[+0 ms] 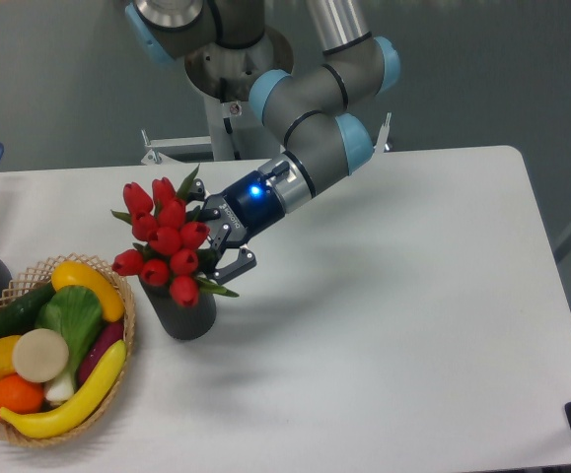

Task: Insert the flowers into the vase
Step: 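Push the tulip stems deeper into the vase and settle them, then open the gripper to release the tulip stems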

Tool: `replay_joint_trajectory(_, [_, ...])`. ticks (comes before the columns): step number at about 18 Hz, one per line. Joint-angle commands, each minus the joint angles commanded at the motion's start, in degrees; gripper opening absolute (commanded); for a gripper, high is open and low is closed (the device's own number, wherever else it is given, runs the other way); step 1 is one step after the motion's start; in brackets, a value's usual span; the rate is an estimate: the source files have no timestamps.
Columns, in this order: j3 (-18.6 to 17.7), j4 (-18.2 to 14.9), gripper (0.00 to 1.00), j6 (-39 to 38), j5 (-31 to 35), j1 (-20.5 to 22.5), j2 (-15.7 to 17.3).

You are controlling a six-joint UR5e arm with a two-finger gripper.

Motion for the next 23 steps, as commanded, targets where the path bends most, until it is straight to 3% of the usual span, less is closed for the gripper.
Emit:
replay_joint_trajectory(11, [-2.0,-0.4,1.00,-0.2,0.8,2.0,3.3])
replay_joint_trajectory(18, [-2.5,-0.5,1.00,-1.2,9.6,1.8,4.4])
replay_joint_trajectory(23, [-2.6,-0.5,1.00,-2.0,10.2,1.8,4.3])
